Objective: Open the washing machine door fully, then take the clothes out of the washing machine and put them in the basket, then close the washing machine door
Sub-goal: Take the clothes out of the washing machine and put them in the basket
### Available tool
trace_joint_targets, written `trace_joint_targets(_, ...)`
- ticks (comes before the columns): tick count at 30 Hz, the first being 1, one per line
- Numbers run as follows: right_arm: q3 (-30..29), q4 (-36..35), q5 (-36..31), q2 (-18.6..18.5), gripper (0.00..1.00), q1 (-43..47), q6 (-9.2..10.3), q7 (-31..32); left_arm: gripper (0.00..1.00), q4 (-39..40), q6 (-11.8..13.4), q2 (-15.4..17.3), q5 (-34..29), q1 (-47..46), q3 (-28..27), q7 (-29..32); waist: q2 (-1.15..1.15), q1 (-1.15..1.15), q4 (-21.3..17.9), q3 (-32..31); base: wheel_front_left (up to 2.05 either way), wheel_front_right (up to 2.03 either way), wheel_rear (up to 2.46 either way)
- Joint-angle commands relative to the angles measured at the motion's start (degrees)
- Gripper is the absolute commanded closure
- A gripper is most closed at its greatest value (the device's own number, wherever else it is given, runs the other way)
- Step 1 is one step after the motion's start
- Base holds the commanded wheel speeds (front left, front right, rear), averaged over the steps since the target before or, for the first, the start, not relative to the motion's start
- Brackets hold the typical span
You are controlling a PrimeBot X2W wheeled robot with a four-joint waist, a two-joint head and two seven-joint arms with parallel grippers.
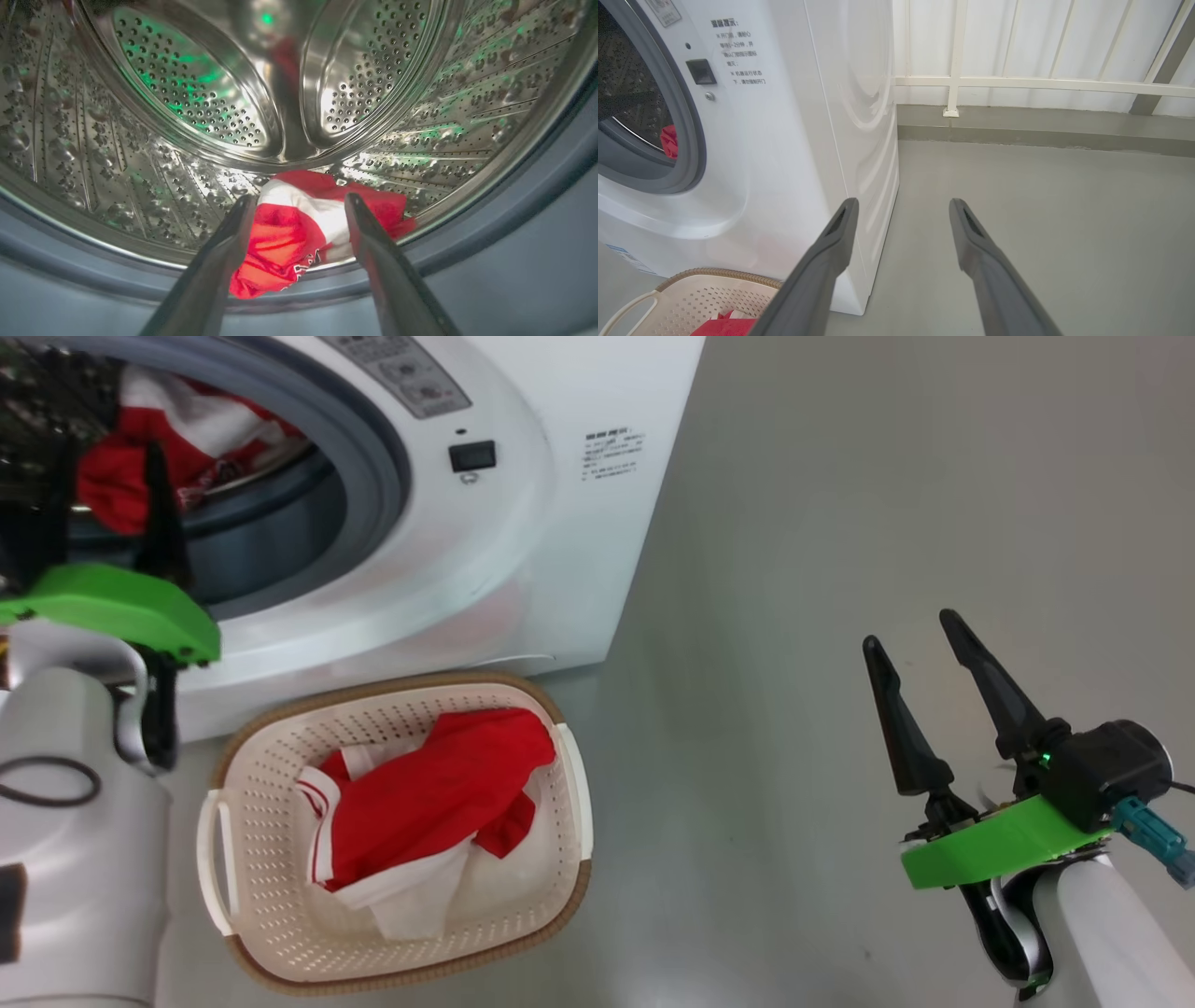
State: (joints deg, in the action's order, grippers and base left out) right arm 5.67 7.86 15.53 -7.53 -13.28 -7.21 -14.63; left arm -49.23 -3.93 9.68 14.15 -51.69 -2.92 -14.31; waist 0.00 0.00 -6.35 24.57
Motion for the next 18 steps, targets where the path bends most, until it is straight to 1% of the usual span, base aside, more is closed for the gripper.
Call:
trace_joint_targets(1,0.9,-1.7,-0.3,-0.8,0.00,-0.7,-0.28,-0.4,0.00,0.1,0.8,2.9,-0.3,-1.7,-1.6,-0.7,0.00,0.00,-1.2,1.7,0.00,0.00,0.00)
trace_joint_targets(6,2.1,-1.8,-0.5,-1.3,0.00,-1.4,-0.28,-0.4,0.00,-4.3,1.7,3.7,0.2,-5.8,-2.7,-0.7,0.00,0.00,-1.4,3.2,0.00,0.00,0.00)
trace_joint_targets(12,3.3,-2.6,-0.2,-1.3,0.00,-2.8,-0.28,-0.4,0.00,-10.7,2.6,5.0,0.1,-10.9,-2.5,-0.5,0.00,0.00,-2.0,5.2,0.00,0.00,0.00)
trace_joint_targets(18,5.3,-2.6,0.2,-1.3,0.00,-3.9,-0.28,-0.4,0.00,-16.9,4.7,7.3,-0.3,-15.6,-2.1,1.9,0.00,0.00,-3.4,7.0,0.00,0.00,0.00)
